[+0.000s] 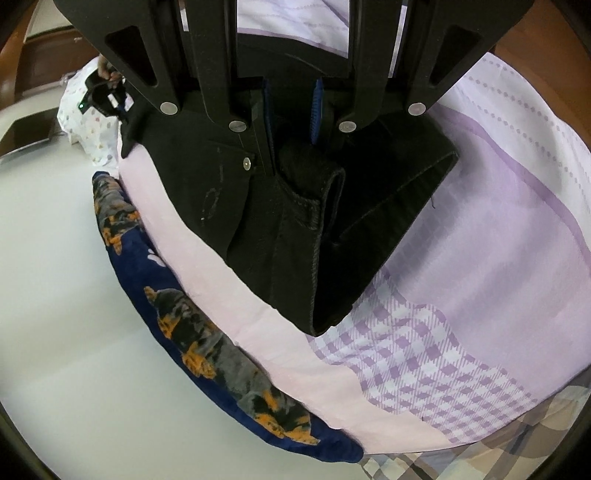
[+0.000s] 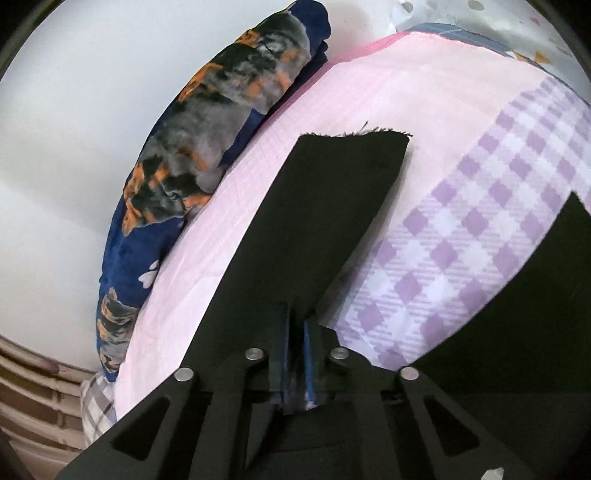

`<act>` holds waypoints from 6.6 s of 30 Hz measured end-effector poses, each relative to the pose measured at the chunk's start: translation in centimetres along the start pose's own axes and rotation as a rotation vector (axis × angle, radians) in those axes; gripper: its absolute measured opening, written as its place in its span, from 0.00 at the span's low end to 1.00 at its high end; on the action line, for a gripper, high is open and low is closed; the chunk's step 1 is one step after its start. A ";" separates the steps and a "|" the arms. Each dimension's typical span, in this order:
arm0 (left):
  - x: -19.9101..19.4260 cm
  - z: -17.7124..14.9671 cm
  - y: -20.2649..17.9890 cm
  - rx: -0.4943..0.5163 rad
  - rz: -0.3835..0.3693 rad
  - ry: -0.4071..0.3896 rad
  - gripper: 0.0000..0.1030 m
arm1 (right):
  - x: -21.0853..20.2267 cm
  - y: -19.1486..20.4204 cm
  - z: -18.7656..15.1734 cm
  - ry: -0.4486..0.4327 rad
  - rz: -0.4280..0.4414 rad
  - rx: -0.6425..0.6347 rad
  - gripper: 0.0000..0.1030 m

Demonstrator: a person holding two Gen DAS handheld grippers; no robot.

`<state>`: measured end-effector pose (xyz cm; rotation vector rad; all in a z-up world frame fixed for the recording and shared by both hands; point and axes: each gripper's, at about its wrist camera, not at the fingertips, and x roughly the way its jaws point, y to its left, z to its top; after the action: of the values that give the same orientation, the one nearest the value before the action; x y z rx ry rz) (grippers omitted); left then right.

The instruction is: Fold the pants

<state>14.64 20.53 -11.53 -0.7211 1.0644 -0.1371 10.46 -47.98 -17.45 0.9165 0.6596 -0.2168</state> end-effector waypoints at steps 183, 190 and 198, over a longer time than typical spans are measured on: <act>4.7 -3.0 -10.6 0.630 0.202 -0.092 0.47 | 13.3 29.2 -20.9 0.557 0.145 -0.974 0.09; 5.7 -3.6 -10.6 0.682 0.254 -0.098 0.47 | 14.0 28.5 -21.0 0.522 0.125 -0.931 0.12; 4.1 -4.7 -12.6 0.738 0.261 -0.125 0.47 | 8.2 27.3 -19.6 0.315 0.099 -0.876 0.41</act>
<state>15.67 6.88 -8.35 0.0746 0.8883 -0.2389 20.48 -15.19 -12.72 0.1308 0.8897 0.3033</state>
